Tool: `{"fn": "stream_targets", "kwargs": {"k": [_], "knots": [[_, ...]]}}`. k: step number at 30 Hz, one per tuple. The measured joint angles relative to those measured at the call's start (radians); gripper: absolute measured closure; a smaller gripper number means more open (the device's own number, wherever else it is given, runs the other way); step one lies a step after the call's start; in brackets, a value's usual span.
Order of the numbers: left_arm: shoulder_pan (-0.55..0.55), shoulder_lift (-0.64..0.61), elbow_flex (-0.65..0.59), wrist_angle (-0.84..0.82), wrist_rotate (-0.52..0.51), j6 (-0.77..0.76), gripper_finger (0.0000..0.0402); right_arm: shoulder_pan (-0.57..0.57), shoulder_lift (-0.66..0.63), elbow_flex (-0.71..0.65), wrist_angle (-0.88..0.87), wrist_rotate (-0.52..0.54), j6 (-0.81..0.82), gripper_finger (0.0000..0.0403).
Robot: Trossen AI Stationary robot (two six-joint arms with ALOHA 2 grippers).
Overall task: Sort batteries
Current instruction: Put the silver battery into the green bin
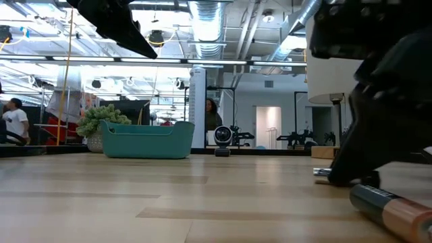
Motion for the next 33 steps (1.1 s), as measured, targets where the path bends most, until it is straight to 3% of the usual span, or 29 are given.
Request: {"fn": "stream_targets", "kwargs": {"k": [9, 17, 27, 33], "knots": [[0.0, -0.002, 0.0, 0.0, -0.022, 0.002, 0.0242, -0.077, 0.004, -0.003, 0.003, 0.123, -0.039, 0.0381], [0.0, -0.027, 0.0, -0.014, -0.047, -0.003, 0.0242, -0.173, 0.004, -0.002, 0.061, 0.217, -0.179, 0.0382], [0.024, -0.091, 0.0, -0.156, -0.116, -0.061, 0.0242, -0.348, 0.003, 0.0, 0.449, 0.236, -0.682, 0.0382], [0.025, -0.163, -0.001, -0.23, -0.149, -0.11, 0.0242, -0.454, 0.002, 0.048, 0.658, 0.173, -0.984, 0.0382]]}}
